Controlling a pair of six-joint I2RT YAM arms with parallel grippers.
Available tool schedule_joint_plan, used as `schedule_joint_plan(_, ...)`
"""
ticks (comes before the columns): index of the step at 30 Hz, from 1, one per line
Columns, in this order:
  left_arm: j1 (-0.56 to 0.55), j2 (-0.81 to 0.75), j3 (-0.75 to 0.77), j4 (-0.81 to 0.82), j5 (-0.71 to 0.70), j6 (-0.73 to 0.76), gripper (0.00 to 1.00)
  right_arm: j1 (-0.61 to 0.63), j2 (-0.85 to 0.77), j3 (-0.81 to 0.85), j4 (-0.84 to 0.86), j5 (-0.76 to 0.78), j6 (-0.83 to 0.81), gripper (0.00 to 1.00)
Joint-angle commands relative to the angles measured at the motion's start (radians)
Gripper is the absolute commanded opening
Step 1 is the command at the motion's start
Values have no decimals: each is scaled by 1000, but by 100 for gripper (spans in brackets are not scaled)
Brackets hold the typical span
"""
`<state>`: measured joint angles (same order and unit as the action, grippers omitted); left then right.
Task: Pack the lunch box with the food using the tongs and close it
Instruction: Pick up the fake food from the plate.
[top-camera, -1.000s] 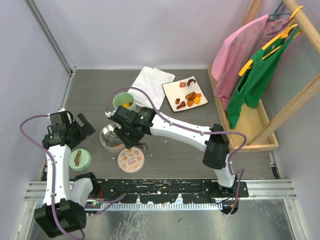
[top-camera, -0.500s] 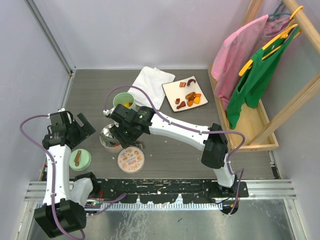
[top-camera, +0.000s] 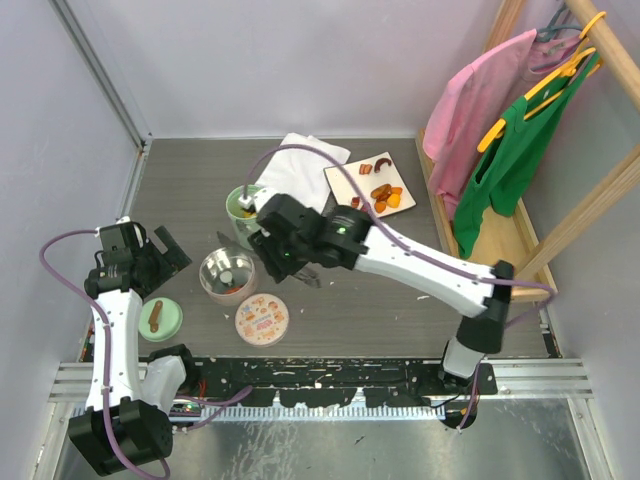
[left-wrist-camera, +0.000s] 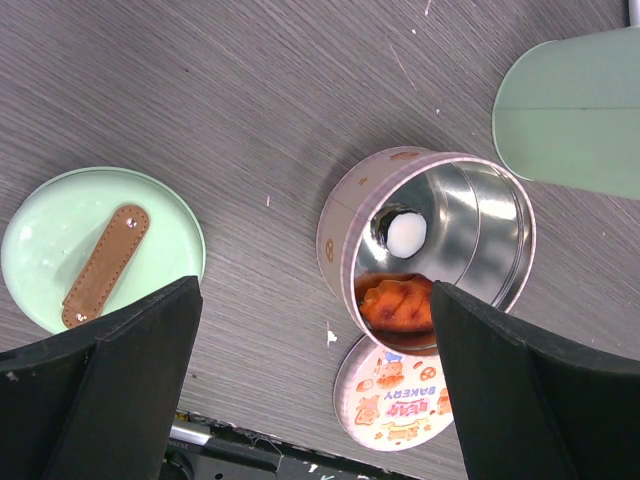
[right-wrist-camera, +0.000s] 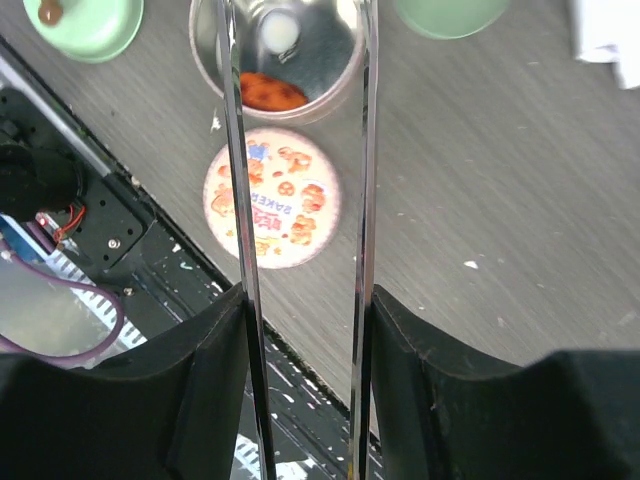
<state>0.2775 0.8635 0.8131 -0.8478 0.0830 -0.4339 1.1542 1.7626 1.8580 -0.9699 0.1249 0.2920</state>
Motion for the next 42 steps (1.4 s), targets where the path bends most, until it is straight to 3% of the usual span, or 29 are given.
schedule_joint_plan(1, 3, -12, 5, 32, 1, -5, 98, -39, -193, -89, 10, 154, 24, 52)
schedule_joint_plan(7, 3, -12, 5, 32, 6, -5, 98, -227, -337, -256, 4, 147, 36, 52)
schedule_joint_plan(16, 3, -12, 5, 31, 4, -5, 98, -463, -363, -423, -7, 137, -10, 52)
schedule_joint_plan(27, 3, -11, 5, 32, 6, -5, 98, -585, -288, -409, 56, 68, -63, 52)
schedule_joint_plan(42, 3, -8, 4, 33, 6, -5, 98, -648, -113, -328, 120, 61, -96, 52)
